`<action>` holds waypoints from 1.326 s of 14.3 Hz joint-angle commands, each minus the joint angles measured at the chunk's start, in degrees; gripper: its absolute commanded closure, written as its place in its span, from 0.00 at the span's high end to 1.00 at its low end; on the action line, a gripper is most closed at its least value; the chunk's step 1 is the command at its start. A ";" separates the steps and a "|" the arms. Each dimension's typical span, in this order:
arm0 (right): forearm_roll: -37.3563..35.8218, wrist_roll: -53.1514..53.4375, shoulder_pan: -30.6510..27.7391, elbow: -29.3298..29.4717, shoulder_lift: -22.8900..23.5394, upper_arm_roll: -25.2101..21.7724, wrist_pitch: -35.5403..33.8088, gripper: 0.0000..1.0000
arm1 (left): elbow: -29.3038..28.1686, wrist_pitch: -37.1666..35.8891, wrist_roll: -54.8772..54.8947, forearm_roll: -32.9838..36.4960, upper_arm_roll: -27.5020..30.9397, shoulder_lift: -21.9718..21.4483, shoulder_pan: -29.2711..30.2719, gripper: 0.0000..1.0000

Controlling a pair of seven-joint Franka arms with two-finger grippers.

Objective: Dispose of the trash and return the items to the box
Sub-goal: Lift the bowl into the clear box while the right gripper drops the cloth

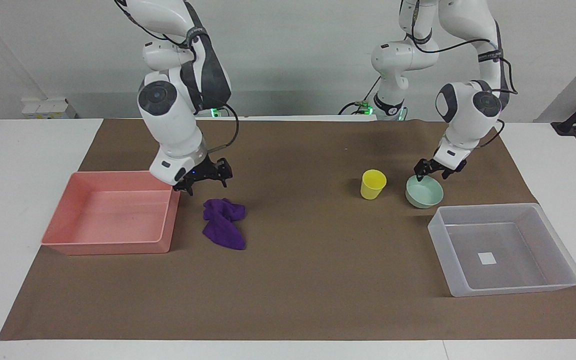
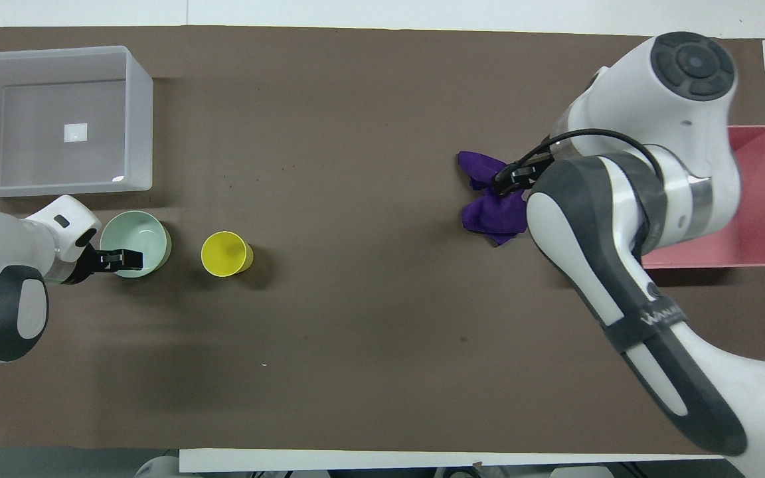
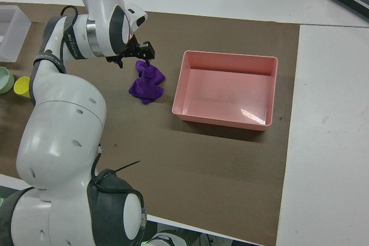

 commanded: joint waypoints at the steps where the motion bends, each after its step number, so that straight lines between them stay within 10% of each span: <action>1: 0.33 0.85 0.87 -2.43 4.07 0.04 6.76 0.99 | 0.01 3.80 -1.26 -0.59 0.49 3.26 -1.25 0.00; 5: 0.24 0.59 0.96 -5.85 6.73 0.04 12.66 0.83 | 0.36 3.72 -0.91 -0.59 0.49 3.62 -1.07 0.00; 7: 0.24 0.50 0.87 -5.95 6.64 0.04 11.62 0.31 | 0.80 3.19 -1.00 -0.59 0.49 3.71 -1.07 0.00; 9: 0.24 0.76 0.87 -5.77 6.55 0.04 11.44 0.02 | 4.21 -1.35 -1.70 -0.59 0.40 3.71 -1.25 0.00; 15: -0.02 0.85 0.17 2.13 2.78 -0.49 -0.40 0.00 | 26.61 -26.49 -2.14 -1.90 0.49 3.70 -0.46 0.00; 19: -5.53 1.03 -1.50 7.48 -2.05 -0.67 -10.06 0.00 | 36.47 -26.71 -2.23 -4.80 1.28 8.53 2.07 0.00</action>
